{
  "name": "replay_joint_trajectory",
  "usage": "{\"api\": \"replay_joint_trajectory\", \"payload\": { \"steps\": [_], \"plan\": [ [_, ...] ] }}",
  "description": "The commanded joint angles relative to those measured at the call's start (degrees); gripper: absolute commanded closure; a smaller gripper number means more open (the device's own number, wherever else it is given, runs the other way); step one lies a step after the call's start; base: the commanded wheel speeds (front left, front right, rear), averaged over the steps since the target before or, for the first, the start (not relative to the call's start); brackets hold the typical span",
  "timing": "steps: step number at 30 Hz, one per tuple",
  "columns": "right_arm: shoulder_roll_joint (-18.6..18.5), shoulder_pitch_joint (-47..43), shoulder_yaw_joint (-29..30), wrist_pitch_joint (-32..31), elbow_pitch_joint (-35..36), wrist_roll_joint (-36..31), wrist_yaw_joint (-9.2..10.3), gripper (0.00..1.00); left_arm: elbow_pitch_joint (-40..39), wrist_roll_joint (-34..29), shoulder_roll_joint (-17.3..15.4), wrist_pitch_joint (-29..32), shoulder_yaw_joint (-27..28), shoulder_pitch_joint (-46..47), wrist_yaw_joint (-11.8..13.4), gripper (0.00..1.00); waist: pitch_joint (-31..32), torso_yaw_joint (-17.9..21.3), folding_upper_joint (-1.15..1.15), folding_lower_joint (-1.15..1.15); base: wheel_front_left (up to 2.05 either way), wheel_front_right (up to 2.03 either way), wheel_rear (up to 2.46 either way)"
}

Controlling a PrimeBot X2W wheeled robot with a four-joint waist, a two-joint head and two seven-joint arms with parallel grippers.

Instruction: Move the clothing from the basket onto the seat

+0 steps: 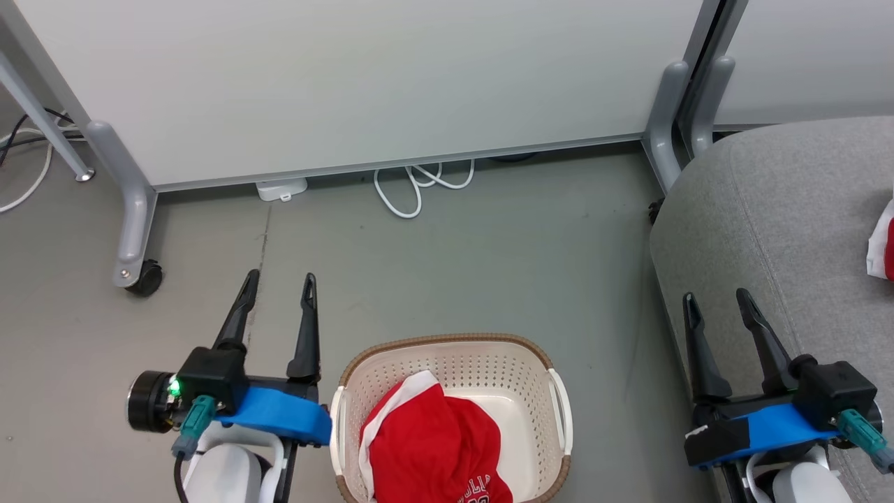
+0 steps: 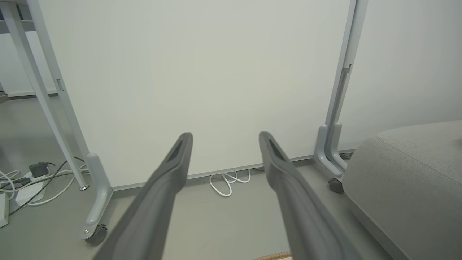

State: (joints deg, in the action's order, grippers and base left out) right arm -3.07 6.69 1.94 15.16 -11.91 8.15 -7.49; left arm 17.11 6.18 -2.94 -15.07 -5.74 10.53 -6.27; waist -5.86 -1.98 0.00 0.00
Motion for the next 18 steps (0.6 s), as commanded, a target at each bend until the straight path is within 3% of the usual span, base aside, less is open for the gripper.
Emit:
{"api": "replay_joint_trajectory", "payload": {
  "steps": [1, 10, 18],
  "plan": [
    [0.1, 1.1, 0.0, 0.0, 0.4, -0.2, -0.01, 0.0, 0.8, -0.5, 0.1, -0.2, -0.8, 1.8, -0.4, 0.0, -0.8, 0.5, 0.0, 0.0, 0.0, 0.0, 0.0],
    [0.1, 5.1, -0.6, 0.0, 1.3, -0.3, -0.01, 0.0, 7.2, -2.1, -1.2, -0.2, -7.1, 10.0, -1.3, 0.0, -7.0, 3.5, 0.0, 0.0, 0.0, 0.0, 0.0],
    [-0.1, 10.0, -1.7, 0.0, 2.8, -0.5, -0.01, 0.0, 14.7, 0.0, -5.6, -0.2, -18.4, 18.8, -1.2, 0.0, -14.9, 7.2, 0.0, 0.0, 0.0, 0.0, 0.0]
  ]
}}
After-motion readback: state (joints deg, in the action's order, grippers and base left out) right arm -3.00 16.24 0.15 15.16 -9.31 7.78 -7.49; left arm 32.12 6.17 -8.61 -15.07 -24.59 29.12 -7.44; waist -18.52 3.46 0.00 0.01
